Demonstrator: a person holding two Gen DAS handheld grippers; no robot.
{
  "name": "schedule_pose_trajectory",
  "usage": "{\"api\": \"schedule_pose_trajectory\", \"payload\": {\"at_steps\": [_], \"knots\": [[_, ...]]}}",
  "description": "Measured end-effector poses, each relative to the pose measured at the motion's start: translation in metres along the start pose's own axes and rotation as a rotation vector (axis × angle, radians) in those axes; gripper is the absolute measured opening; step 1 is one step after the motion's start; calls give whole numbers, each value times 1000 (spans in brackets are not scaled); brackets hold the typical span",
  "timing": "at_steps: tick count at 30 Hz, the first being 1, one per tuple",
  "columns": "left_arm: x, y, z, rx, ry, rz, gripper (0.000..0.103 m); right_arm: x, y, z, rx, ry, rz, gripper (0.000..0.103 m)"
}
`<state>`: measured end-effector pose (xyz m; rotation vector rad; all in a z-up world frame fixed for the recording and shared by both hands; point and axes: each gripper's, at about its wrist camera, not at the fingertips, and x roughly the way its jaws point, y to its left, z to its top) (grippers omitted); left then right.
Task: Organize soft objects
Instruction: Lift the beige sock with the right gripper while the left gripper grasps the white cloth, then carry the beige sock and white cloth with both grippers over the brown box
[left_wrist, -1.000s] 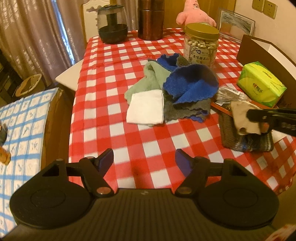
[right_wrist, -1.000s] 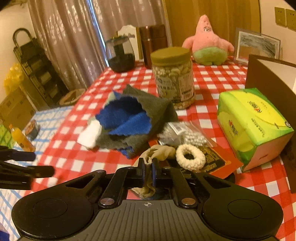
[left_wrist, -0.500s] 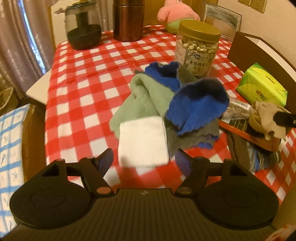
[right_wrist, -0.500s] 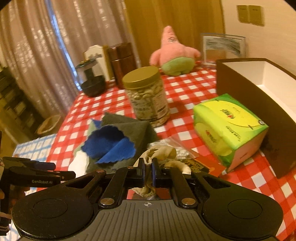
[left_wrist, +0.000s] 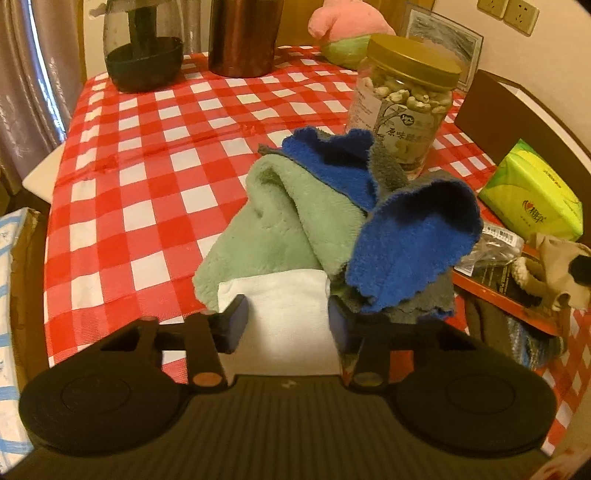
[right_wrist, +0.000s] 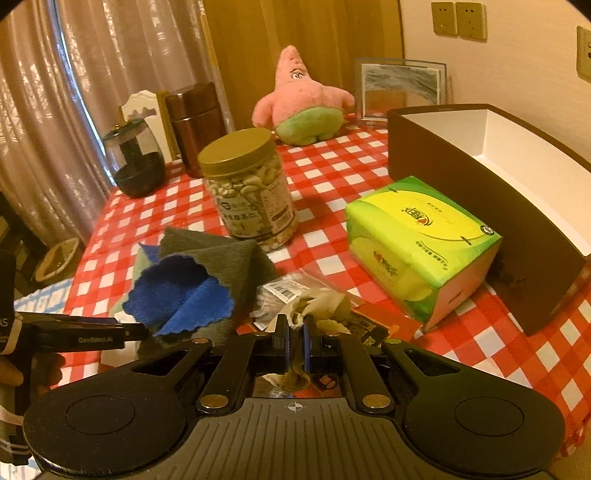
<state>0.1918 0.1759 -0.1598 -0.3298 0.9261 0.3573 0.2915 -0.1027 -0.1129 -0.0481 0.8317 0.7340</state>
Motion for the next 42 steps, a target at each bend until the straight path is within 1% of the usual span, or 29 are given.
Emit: {"api": "schedule_pose_trajectory", "payload": {"at_steps": [1, 2, 3, 4, 7, 14, 19, 24, 28, 32, 37, 42], "knots": [[-1, 2, -1, -1, 1, -10, 30, 0, 0, 0, 2, 1, -3, 7], [-1, 5, -2, -2, 3, -24, 24, 0, 1, 0, 3, 2, -5, 7], [-3, 8, -4, -4, 7, -38, 14, 0, 1, 0, 3, 2, -6, 7], [-4, 11, -6, -9, 10, -49, 7, 1, 2, 0, 3, 3, -7, 7], [-15, 16, -13, -7, -3, -58, 4, 1, 4, 1, 2, 8, -5, 7], [-44, 22, -20, 24, -25, -49, 3, -3, 11, -2, -10, 21, 17, 7], [-66, 15, -19, 77, -43, -51, 3, -12, 18, -6, -10, 18, 42, 7], [-83, -2, -17, 144, -41, -108, 3, -28, 22, -10, -1, 3, 60, 7], [-91, -25, -17, 186, -39, -179, 3, -41, 21, -15, 14, -4, 63, 7], [-97, -52, -15, 252, -43, -240, 3, -55, 14, -21, 35, -6, 53, 7], [-101, -93, -12, 320, -49, -317, 3, -75, -6, -29, 70, -6, 17, 7], [-102, -141, -8, 380, -63, -386, 3, -98, -38, -35, 115, -16, -41, 7]]}}
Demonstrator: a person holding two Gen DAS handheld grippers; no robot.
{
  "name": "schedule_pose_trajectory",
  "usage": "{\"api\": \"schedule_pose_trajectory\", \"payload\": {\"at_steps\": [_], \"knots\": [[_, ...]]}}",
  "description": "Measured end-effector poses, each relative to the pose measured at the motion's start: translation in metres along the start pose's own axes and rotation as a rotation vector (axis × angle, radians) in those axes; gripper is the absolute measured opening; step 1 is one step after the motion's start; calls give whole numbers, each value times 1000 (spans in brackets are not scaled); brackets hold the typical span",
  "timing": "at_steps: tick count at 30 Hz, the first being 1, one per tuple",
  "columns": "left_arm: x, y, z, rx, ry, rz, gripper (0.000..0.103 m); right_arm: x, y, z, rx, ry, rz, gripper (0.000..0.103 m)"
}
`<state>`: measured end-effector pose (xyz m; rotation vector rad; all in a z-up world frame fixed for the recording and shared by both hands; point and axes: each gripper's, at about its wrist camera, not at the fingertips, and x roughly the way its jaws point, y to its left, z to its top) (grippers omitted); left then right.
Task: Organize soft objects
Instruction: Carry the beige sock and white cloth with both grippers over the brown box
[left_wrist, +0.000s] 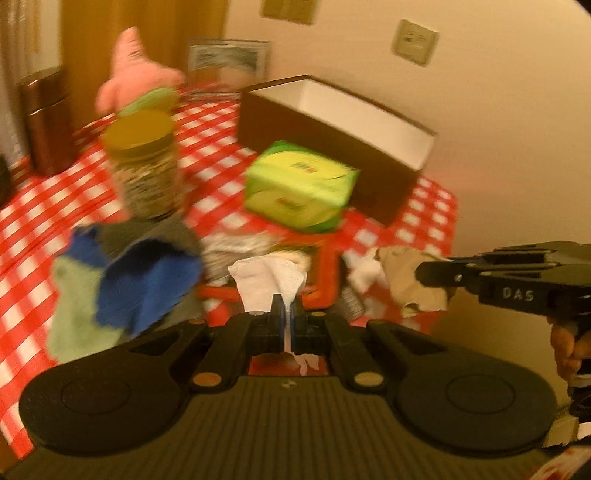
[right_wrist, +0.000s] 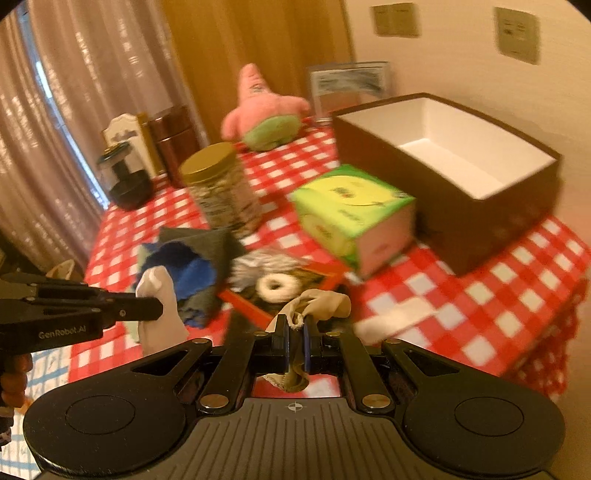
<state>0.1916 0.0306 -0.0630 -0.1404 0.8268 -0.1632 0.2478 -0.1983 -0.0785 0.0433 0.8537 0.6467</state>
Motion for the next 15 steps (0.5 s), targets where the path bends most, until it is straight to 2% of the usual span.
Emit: {"api": "schedule_pose_trajectory", "payload": {"at_steps": [8, 15], "knots": [[34, -64, 37, 79, -18, -82, 3, -33, -60, 8, 49, -35, -81, 7], [63, -109, 74, 125, -50, -124, 3, -56, -117, 30, 63, -94, -143, 7]]}}
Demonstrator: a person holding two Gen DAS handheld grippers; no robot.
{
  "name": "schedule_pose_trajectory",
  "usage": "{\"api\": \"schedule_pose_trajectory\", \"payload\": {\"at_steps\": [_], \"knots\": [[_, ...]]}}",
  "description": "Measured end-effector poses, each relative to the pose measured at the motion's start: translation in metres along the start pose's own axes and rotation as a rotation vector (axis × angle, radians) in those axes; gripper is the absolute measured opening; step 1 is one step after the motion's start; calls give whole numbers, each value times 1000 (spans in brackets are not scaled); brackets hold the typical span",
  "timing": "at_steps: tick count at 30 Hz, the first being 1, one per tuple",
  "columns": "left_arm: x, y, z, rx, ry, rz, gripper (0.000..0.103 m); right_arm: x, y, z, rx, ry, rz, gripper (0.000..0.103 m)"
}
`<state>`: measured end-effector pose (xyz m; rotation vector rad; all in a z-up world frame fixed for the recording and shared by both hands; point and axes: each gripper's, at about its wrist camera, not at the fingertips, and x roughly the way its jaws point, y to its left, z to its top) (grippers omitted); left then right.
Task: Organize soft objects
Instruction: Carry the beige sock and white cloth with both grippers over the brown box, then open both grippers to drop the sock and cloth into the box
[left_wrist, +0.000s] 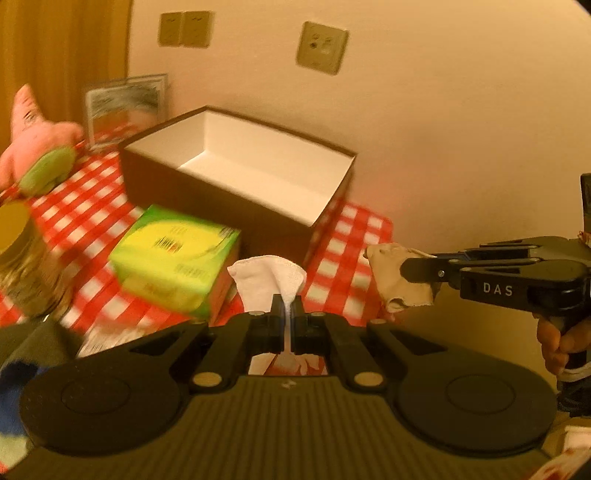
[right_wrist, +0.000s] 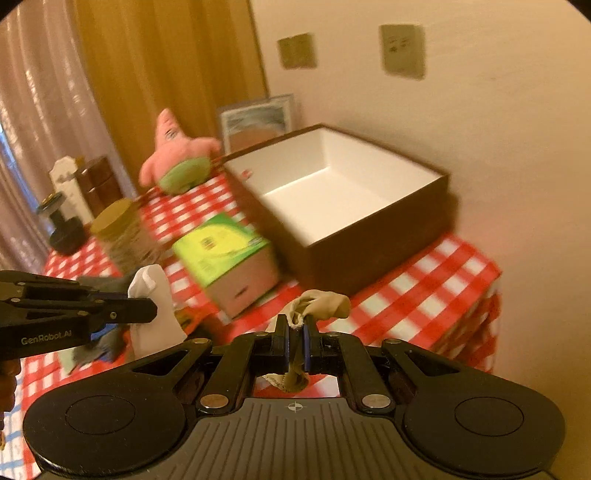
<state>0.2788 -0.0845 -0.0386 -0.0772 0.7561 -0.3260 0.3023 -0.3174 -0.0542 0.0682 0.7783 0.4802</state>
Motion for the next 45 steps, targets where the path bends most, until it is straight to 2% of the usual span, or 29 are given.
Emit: {"api": "schedule_pose_trajectory", "payload": {"at_steps": [12, 22, 27, 33, 41, 42, 43, 44, 45], "knots": [[62, -32, 76, 31, -61, -10, 3, 17, -74, 63, -37, -111, -37, 7], [119, -22, 124, 0, -56, 60, 3, 72, -107, 121, -91, -174, 27, 7], [148, -10, 134, -24, -20, 105, 3, 106, -107, 134, -129, -155, 60, 7], [176, 3, 141, -39, 23, 164, 3, 149, -111, 136, -140, -84, 76, 7], [200, 16, 150, -42, 53, 205, 6, 184, -119, 144, -164, -48, 99, 8], [202, 17, 150, -45, 53, 213, 10, 187, -120, 145, -163, -44, 98, 9], [203, 19, 150, -47, 54, 219, 21, 189, -120, 146, -163, -42, 96, 19], [204, 19, 150, -45, 55, 219, 25, 190, -120, 147, -165, -39, 92, 39], [204, 19, 150, -41, 54, 219, 31, 191, -120, 147, -168, -40, 91, 48]]}}
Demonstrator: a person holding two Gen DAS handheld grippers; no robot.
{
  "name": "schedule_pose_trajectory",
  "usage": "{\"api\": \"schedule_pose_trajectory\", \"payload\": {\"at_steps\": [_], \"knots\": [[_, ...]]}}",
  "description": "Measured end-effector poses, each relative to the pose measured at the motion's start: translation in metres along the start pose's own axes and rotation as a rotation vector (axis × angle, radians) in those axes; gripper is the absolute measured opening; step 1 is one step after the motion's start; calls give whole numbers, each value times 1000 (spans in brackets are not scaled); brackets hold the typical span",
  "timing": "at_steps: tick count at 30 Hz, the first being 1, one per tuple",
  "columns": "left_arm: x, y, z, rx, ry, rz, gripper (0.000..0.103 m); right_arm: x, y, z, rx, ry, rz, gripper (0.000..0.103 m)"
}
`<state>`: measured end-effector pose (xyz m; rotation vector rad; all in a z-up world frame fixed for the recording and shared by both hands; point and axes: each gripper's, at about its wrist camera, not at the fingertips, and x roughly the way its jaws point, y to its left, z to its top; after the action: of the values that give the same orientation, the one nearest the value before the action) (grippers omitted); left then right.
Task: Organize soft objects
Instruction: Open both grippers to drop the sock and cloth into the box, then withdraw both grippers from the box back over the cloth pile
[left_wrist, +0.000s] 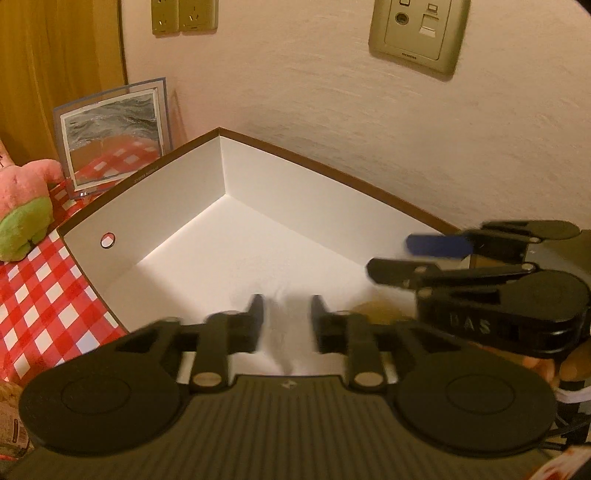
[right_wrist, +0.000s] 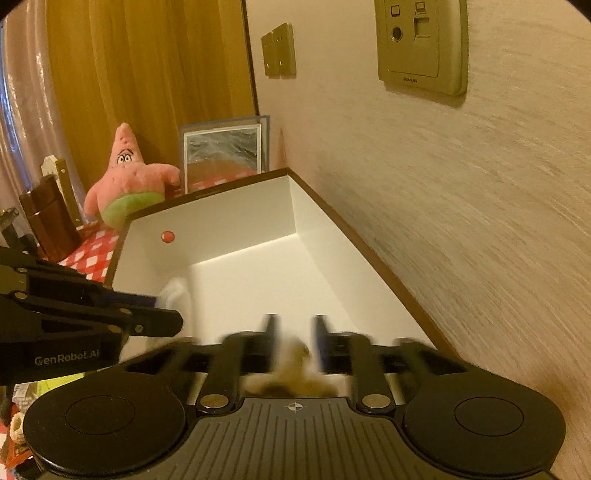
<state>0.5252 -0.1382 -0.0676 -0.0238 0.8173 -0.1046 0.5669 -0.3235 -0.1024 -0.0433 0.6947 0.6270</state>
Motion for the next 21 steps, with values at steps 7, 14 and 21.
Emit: {"api": "schedule_pose_trajectory", "payload": {"at_steps": [7, 14, 21], "knots": [[-2, 4, -1, -2, 8, -1, 44, -7, 0, -1, 19, -5, -18, 58], [-17, 12, -4, -18, -8, -13, 45, -27, -1, 1, 113, -35, -28, 58], [-45, 19, -12, -39, -34, -27, 47, -56, 7, 0, 194, -76, -53, 58]]}}
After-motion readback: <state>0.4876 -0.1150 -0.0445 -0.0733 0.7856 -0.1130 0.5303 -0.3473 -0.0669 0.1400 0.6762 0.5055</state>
